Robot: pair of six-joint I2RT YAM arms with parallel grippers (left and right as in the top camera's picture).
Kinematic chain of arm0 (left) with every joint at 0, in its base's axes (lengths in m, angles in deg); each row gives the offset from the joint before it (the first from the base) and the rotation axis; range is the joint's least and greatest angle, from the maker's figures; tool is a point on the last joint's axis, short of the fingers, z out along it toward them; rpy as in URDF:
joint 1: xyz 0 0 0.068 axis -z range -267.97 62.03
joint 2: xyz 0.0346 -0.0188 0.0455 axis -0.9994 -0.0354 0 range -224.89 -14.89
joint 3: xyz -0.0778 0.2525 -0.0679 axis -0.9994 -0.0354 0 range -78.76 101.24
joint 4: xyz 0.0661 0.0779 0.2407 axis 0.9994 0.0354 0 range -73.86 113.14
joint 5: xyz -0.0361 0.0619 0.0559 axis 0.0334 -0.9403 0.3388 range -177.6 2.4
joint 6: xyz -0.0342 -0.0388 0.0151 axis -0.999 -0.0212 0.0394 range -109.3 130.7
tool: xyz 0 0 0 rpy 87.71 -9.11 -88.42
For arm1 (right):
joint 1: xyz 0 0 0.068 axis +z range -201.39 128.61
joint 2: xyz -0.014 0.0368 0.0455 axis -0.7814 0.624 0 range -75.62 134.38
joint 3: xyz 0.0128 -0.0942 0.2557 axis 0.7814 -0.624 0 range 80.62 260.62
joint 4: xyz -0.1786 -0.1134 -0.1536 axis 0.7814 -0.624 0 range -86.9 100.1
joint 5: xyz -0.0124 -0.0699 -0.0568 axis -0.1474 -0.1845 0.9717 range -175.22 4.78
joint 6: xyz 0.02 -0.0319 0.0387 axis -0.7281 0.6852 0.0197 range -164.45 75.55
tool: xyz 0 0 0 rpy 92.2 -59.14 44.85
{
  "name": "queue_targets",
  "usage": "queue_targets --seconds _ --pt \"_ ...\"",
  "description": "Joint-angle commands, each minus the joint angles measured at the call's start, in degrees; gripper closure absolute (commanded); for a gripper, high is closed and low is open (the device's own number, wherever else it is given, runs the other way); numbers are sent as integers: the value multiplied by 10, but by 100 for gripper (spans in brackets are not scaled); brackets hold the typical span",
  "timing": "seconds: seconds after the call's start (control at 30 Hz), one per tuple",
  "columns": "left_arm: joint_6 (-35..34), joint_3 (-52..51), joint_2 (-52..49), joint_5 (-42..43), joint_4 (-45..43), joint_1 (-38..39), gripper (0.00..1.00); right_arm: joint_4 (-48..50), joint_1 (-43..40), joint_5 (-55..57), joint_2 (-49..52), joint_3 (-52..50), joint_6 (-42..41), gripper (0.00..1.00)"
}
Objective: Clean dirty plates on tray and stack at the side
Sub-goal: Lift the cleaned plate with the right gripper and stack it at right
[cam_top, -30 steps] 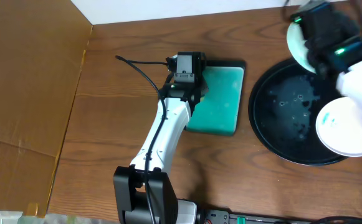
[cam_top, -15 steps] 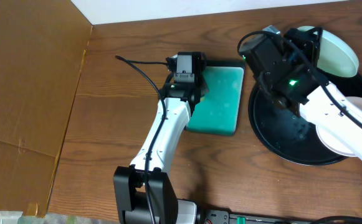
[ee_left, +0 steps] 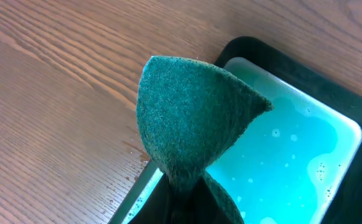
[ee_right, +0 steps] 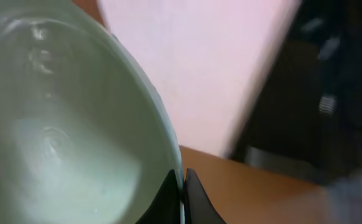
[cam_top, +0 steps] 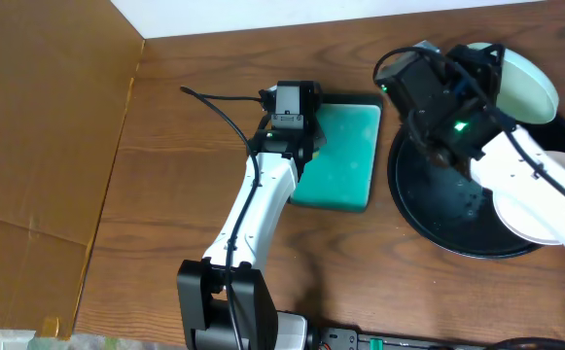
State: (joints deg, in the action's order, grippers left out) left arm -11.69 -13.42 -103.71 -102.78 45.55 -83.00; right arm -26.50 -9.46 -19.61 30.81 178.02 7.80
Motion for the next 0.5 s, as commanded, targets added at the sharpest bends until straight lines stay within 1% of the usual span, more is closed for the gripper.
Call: queue_targets --seconds 0.0,0.1,0.13,0.2,0.23,0.27,0.3,0.37,0.43,0.47 --pt "7 -4 8 -3 0 -2 93 -23 -57 -173 -8 3 -138 99" --pt "7 -4 8 -3 0 -2 93 -38 -131 -375 -8 3 -244 99" --pt "7 -4 8 -3 -1 -2 93 -42 -171 -457 -8 3 -290 99" --pt "7 -4 8 -3 0 -2 93 -46 -227 -558 -8 3 -355 99" --pt "7 -4 8 -3 0 -2 93 -46 -272 -632 -8 3 -402 99" --pt "7 -4 8 -3 0 -2 93 -46 -297 -669 -8 3 -424 99" --pt "7 -4 8 -3 1 -2 93 -46 -342 -736 -7 3 -461 99" --pt "7 -4 8 -3 1 -2 93 -47 -407 -821 -5 3 -495 99" --pt "7 -4 8 -3 1 -2 93 -50 -464 -867 -2 3 -523 99" --pt "7 -4 8 -3 1 -2 93 -54 -489 -871 1 3 -537 99"
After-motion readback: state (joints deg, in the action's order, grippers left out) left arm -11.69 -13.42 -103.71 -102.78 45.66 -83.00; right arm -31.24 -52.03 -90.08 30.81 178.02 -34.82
